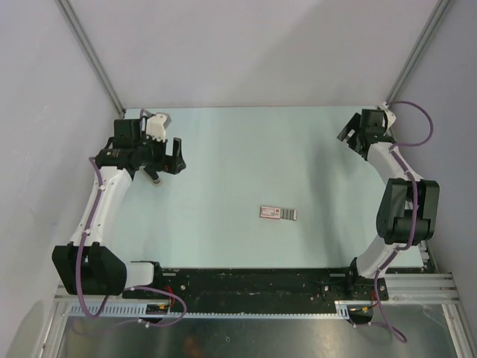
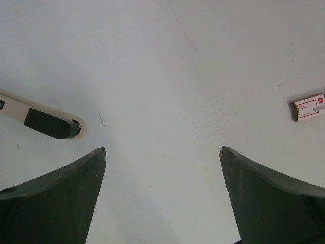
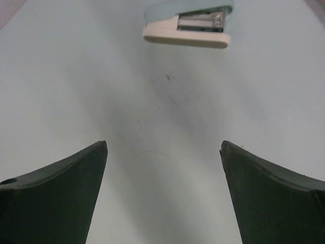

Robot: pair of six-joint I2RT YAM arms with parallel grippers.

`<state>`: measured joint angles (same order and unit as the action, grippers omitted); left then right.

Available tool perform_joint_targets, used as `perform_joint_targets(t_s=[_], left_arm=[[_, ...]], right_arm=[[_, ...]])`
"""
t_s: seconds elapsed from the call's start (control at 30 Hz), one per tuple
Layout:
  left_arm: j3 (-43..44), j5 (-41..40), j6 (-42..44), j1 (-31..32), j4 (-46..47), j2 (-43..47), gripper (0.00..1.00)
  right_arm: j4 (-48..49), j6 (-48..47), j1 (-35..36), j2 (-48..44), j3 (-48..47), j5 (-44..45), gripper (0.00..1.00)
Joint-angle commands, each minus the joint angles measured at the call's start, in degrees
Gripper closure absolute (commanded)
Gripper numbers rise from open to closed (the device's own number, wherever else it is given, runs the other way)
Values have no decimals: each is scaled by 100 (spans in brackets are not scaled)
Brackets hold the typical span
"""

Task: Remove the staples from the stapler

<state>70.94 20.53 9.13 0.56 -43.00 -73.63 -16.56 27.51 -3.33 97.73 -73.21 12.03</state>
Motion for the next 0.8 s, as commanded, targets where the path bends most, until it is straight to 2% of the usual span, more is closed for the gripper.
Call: perform_joint_targets(t_s=[0.0,0.23,0.43,0.77], left_arm=[[69,19,156,-38,2,-22,1],[2,80,279,-38,3,-134,1],[99,248,349,-38,3,-463,1],[267,372,463,-38,18,-704,0]], right_arm=[[470,335,-426,94,-227,157,1],[1290,121,-749,530,-233,699,1],[1758,142,-952,1076,-260,624,1],[1918,163,-1093,1987,-992,593,1]])
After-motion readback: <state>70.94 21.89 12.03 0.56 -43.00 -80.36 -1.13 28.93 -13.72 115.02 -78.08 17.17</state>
